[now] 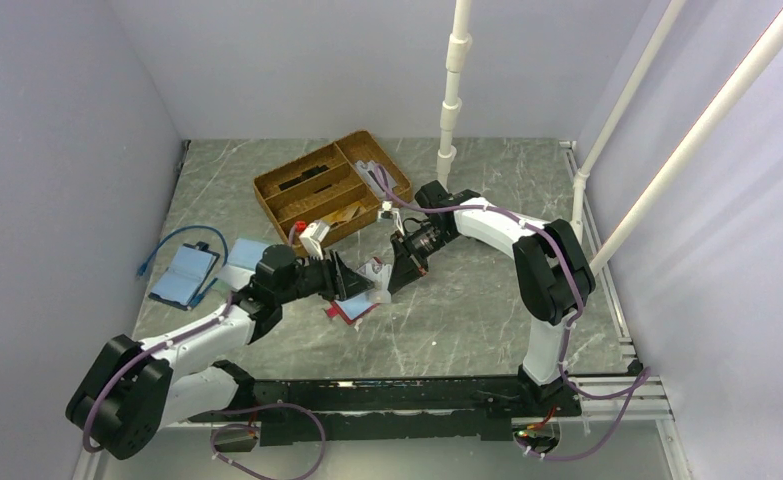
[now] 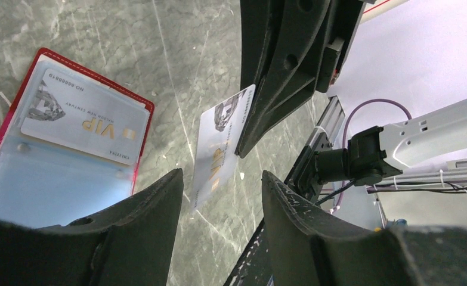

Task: Take the credit cards out of the card holder
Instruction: Place the credit card in the storage box.

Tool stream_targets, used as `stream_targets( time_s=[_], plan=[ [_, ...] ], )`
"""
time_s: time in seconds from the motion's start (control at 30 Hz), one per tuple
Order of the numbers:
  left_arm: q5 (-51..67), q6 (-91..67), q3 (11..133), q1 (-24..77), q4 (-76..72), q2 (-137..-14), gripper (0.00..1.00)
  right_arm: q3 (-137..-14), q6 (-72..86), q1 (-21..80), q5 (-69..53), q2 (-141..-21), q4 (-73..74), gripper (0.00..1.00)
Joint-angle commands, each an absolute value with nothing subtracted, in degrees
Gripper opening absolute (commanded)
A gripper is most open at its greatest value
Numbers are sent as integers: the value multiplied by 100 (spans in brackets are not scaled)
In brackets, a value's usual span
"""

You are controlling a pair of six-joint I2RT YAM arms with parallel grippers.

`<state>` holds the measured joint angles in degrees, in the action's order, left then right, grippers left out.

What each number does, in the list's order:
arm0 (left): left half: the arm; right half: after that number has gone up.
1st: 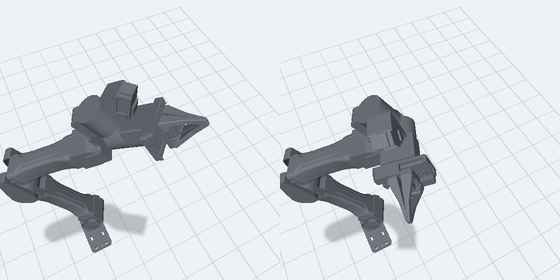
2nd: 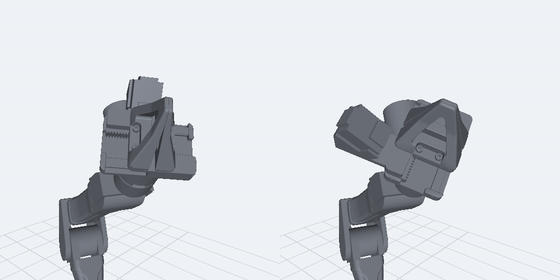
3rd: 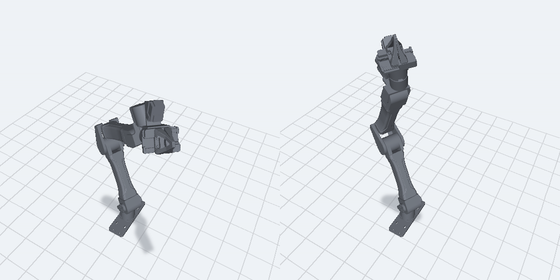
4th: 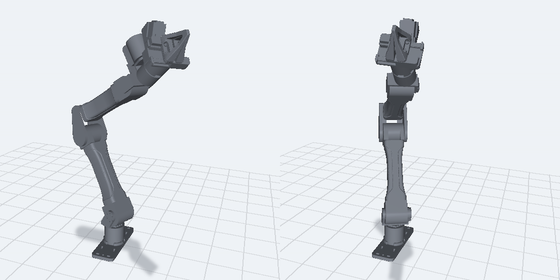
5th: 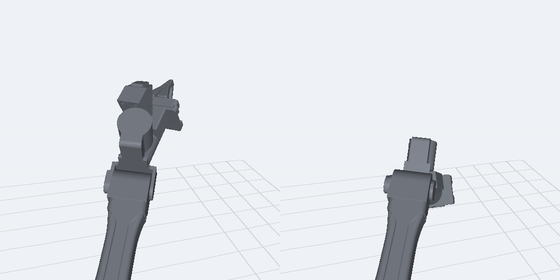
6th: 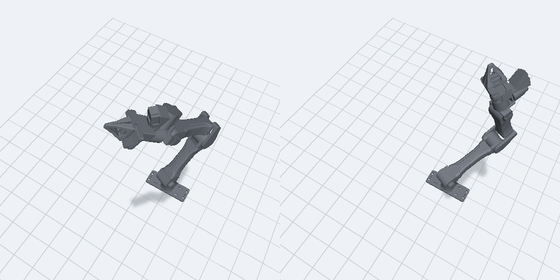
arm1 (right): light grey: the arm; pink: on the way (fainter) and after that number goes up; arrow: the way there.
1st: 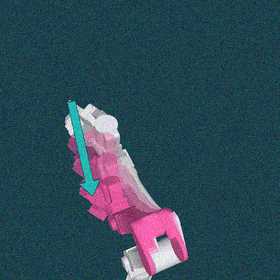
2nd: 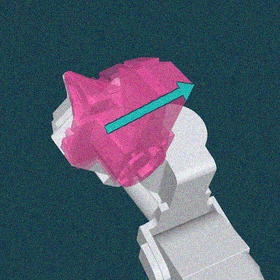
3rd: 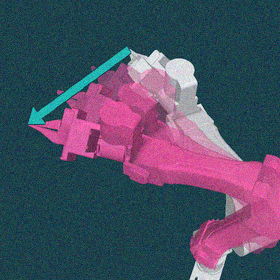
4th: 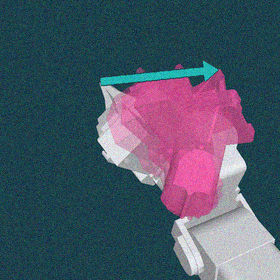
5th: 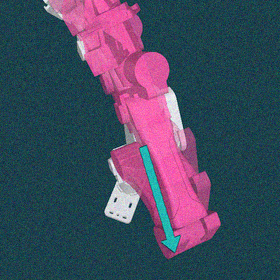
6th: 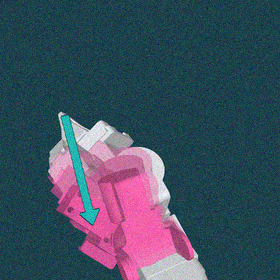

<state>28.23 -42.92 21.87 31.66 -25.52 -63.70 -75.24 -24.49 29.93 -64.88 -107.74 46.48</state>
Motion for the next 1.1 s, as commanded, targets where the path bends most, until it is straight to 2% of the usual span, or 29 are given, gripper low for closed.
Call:
stream_targets(
  time_s=[0.0, 0.33, 0.5, 0.53, 0.63, 0.67, 0.77, 0.8, 0.87, 0.93, 1.07],
  plan=[
    [3064, -4278, 2292, 3138, -2927, -6485, 56, -7708, -2575, 3006, -6768, -10513, 4491, 0],
    [3331, -4445, 2491, 3138, -3357, -7037, 54, -7710, -2627, 3006, -6885, -10537, 4546, 0],
    [3523, -4555, 2537, 3137, -3694, -7278, 35, -7708, -2608, 3010, -6876, -10553, 4520, 0],
    [3576, -4565, 2538, 3138, -3754, -7331, 30, -7708, -2610, 3006, -6881, -10555, 4519, 0],
    [3682, -4589, 2562, 3138, -3890, -7448, 4, -7708, -2601, 3005, -6870, -10549, 4518, 0],
    [3700, -4588, 2554, 3137, -3939, -7460, 0, -7708, -2597, 3006, -6866, -10552, 4510, 0],
    [3574, -4531, 2497, 3130, -3926, -7361, 0, -7716, -2567, 3006, -6694, -10524, 4483, 0],
    [3480, -4477, 2493, 3113, -3795, -7272, 0, -7735, -2570, 3001, -6567, -10502, 4487, 7],
    [3142, -4327, 2573, 3049, -3209, -7075, 0, -7816, -2561, 2987, -6101, -10389, 4526, 30],
    [2839, -4147, 2782, 2933, -2389, -6907, 0, -7793, -2501, 2917, -5566, -10125, 4397, 45],
    [2526, -4043, 3551, 2417, -1389, -7141, 0, -7435, -2301, 2766, -4749, -9273, 3832, 61]
  ],
)
